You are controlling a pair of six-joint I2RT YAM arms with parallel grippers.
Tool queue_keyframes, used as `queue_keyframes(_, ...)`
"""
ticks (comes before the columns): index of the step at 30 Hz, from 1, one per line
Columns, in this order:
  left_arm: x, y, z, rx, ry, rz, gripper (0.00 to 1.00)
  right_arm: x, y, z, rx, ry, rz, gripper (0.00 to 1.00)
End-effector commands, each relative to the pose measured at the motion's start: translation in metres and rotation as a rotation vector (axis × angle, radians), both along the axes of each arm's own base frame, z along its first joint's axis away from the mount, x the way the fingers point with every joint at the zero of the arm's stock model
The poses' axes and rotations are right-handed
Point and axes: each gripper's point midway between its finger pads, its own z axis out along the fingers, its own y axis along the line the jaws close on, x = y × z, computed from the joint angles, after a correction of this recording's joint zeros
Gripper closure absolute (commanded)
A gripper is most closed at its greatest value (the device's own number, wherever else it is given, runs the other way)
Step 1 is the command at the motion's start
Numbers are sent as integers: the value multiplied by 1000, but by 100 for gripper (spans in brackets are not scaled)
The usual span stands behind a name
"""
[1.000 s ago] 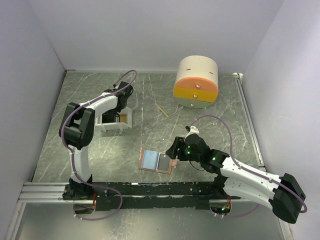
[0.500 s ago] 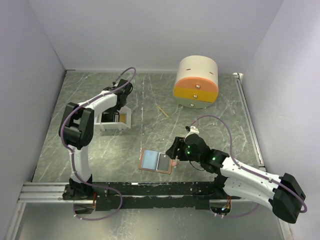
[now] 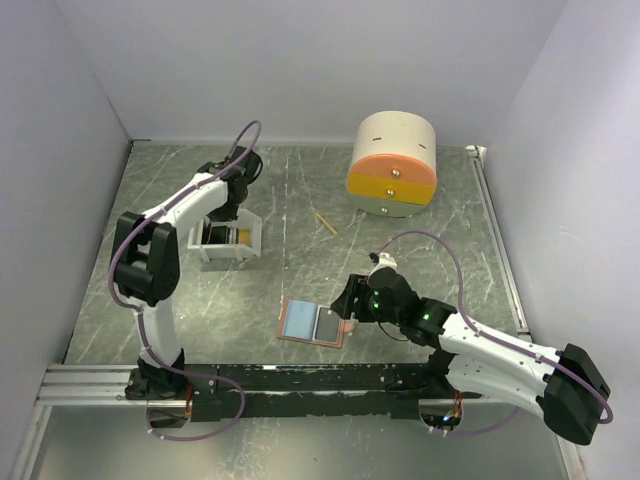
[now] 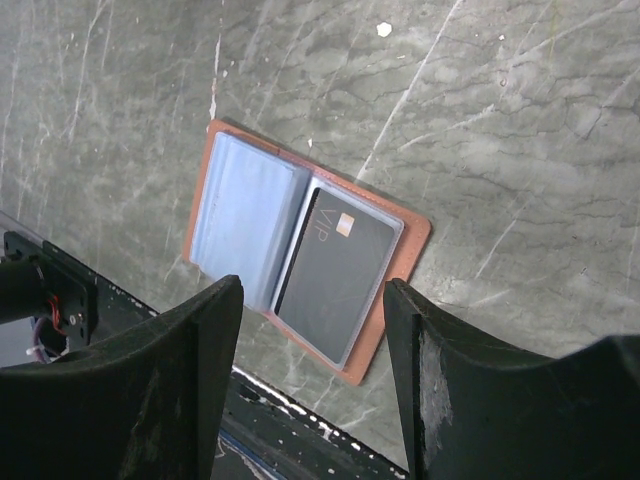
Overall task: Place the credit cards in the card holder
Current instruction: Pick up the credit card from the storage box.
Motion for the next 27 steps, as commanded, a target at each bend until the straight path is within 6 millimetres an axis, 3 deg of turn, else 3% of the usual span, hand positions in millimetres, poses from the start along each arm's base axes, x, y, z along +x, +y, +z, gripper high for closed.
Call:
queue_keyframes(1,-8,-12,41,-141,-61,10,93,1,7,8,31,-13,11,41)
queue_keyframes(5,-16,-34,59,-310,-114,-16,93,3,14,20,63,-24,23,41)
queue_keyframes(9,-27,-59,82,-497,-170,-69,93,6,25,46,116,-49,48,41)
queue_keyframes(15,-62,-108,122,-822,-191,-254,93,10,40,83,222,-102,70,41)
queue_keyframes(19,-102,-145,141,-1086,-149,-400,93,12,49,111,321,-147,85,51)
queue_keyframes(23,-159,-179,153,-1397,-32,-582,93,10,58,140,433,-214,123,71)
queue_keyframes(27,-203,-189,150,-1593,81,-661,93,8,65,157,469,-256,173,77)
